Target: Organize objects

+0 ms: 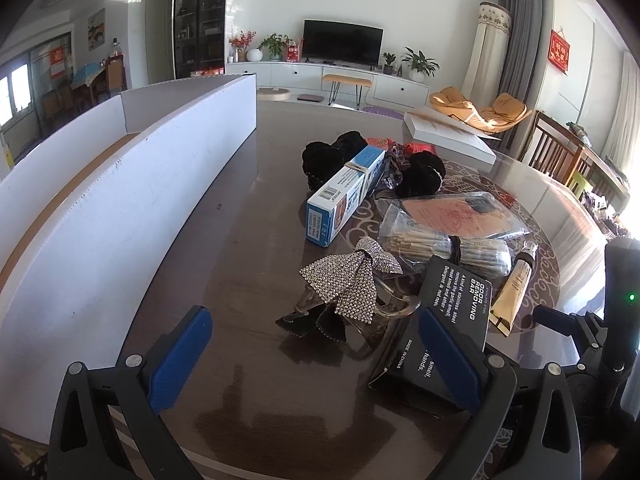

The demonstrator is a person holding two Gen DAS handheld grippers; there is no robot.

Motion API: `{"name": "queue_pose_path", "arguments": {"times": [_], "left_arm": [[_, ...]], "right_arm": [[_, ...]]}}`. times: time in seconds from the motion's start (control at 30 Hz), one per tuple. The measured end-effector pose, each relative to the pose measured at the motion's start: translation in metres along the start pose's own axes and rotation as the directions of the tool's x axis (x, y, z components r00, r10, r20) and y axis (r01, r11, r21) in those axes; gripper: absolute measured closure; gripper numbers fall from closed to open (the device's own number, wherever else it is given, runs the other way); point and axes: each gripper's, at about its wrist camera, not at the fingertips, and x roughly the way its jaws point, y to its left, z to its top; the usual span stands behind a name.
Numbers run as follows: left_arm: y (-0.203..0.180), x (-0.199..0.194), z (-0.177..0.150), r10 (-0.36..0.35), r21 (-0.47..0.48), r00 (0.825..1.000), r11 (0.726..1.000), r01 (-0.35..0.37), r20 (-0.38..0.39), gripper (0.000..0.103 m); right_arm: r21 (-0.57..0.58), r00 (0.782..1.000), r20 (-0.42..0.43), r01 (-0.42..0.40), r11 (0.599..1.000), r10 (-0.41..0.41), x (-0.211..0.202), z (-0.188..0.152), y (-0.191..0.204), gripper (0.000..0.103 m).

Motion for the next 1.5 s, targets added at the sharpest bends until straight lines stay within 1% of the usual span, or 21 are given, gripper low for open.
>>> {"name": "queue_pose_path", "arguments": {"times": [0.17, 0.47, 1.5], "left_arm": [[-0.002, 0.002, -0.002, 0.002, 0.012, 1.0, 1.0, -0.002, -0.013, 0.0], [0.003, 0.003, -0.003, -0.007, -0.009, 1.0, 1.0, 0.006, -0.031, 0.0], [0.004, 0.011, -0.005, -0.02, -0.023, 0.997, 1.0, 0.018, -0.068, 0.0]], "right_arm": [[0.0, 1.0, 0.001, 0.0, 1.0, 0.0, 0.0, 0.0, 0.0, 0.0], [0.0, 1.0, 0.001, 0.0, 1.0, 0.0, 0.0, -0.001, 0.0, 0.0], [-0.001, 1.0, 0.002, 0.0, 1.0, 0.0, 0.0, -0.001, 0.0, 0.0]]}}
